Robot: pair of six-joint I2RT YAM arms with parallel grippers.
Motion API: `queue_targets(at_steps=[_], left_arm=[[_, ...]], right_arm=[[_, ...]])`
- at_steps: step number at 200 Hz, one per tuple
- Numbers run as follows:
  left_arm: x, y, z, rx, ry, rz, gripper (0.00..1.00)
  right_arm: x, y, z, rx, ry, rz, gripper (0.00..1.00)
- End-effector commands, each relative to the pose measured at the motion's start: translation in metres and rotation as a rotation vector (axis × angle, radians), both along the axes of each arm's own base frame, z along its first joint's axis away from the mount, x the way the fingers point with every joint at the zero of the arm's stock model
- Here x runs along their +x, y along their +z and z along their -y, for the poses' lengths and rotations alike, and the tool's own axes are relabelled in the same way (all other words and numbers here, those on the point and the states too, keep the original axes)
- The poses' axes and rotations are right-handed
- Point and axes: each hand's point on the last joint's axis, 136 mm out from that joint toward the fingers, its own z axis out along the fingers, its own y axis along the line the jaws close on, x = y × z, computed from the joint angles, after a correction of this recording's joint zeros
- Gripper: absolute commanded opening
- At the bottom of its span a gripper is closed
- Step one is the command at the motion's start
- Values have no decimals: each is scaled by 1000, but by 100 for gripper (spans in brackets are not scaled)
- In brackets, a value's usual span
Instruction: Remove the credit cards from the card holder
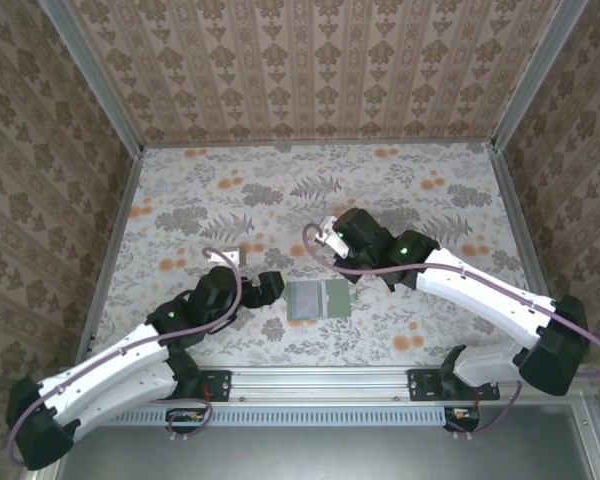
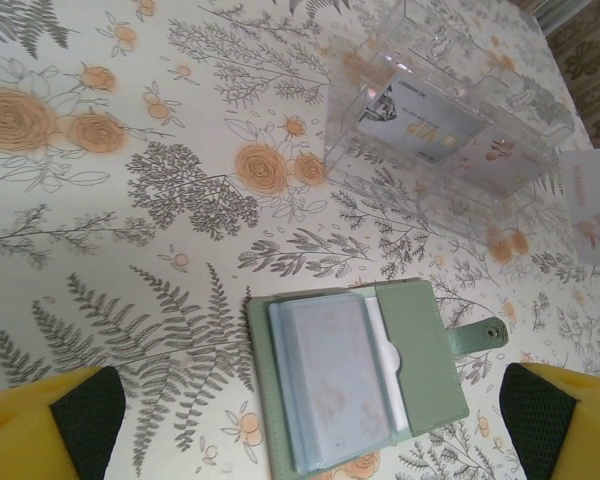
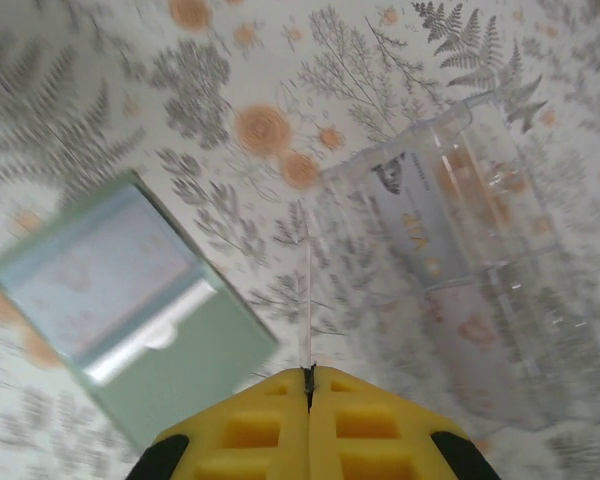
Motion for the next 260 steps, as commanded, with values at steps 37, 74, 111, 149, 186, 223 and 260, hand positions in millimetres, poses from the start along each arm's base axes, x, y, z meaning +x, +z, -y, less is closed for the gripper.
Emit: queue_targets(at_steps=[37,74,111,149,186,223,260], left_arm=[[-10,-8,-30,-34,60,32,100],[-14,-10,-36,-36,68,30,100],[-15,-11,-34,-43,62,26,100],[-16,-13,-35,-36,59,19,100],[-16,-13,-38,-35,64,24,100],[-17,-15,-39,-35,66,25,100],[-17,-16,-39,-32,65,24,100]], right_arm=[[35,-30,31,-489,159,175,0],[43,-43,39,-456,148,122,0],[57,-54,52,-463,110,114,0],[64,-69,60,-494,95,78,0],[66,-79,67,-524,85,48,0],[67,-82,73,-551,81,42,0],[67,-80,82,-561,62,42,0]])
